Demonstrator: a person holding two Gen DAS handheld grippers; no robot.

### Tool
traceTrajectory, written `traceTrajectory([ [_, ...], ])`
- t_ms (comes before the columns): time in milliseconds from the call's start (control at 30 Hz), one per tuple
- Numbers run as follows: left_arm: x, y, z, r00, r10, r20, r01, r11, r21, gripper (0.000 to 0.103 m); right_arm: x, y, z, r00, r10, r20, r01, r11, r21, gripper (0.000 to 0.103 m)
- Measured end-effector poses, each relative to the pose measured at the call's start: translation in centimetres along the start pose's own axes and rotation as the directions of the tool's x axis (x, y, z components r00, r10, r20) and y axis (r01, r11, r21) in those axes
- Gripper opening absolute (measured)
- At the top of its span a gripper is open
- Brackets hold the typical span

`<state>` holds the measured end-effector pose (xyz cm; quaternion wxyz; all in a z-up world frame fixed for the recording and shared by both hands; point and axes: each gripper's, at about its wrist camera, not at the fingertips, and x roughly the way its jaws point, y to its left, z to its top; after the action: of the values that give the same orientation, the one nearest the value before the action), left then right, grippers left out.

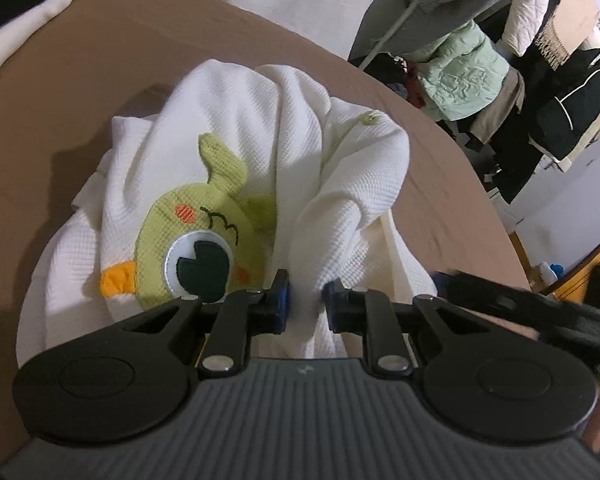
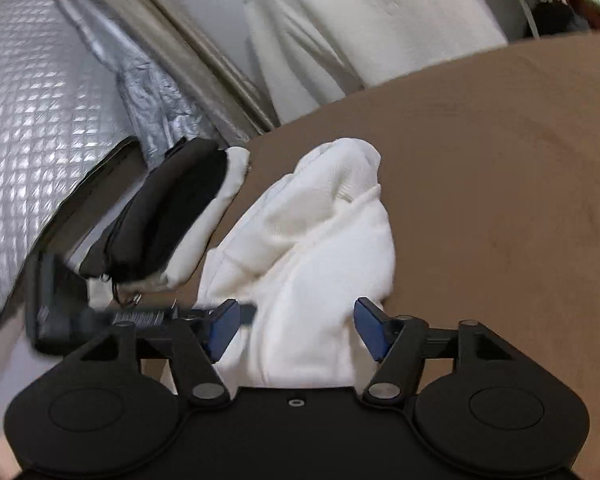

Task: Fold clothes

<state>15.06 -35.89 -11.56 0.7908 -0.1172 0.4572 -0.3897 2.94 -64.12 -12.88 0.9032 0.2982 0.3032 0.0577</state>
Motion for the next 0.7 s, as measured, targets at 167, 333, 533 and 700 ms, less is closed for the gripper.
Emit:
traceTrajectory([
  [167, -0.4, 1.2, 0.1, 1.000, -0.016, -0.001, 0.016, 1.000, -0.020, 0.019, 5.7, 2.1, 0.0, 0.985, -0.153, -0.076, 0.144, 0.984, -0.104, 0.035],
  [333, 0.0, 2.6, -0.1, 1.000, -0.023, -0.019, 0.021, 0.995, -0.102, 0.038, 3.0, 5.5, -0.6, 0.937, -0.325, 0.129, 0.350, 0.869, -0.351, 0.015],
  [533, 0.8, -1.1, -1.0, 0.993, 0.113, -0.044, -0.106, 0.985, 0.134, 0.032, -4.3, 6.1, -1.3, 0.782, -0.522, 0.340, 0.622, 0.687, -0.376, 0.000],
  [700, 0.9, -2.4, -1.2, 0.993, 0.117, -0.032, -0.109, 0.975, 0.193, 0.032, -8.8, 3.7, -0.4, 0.728, -0.591, 0.348, 0.684, 0.655, -0.320, 0.000],
])
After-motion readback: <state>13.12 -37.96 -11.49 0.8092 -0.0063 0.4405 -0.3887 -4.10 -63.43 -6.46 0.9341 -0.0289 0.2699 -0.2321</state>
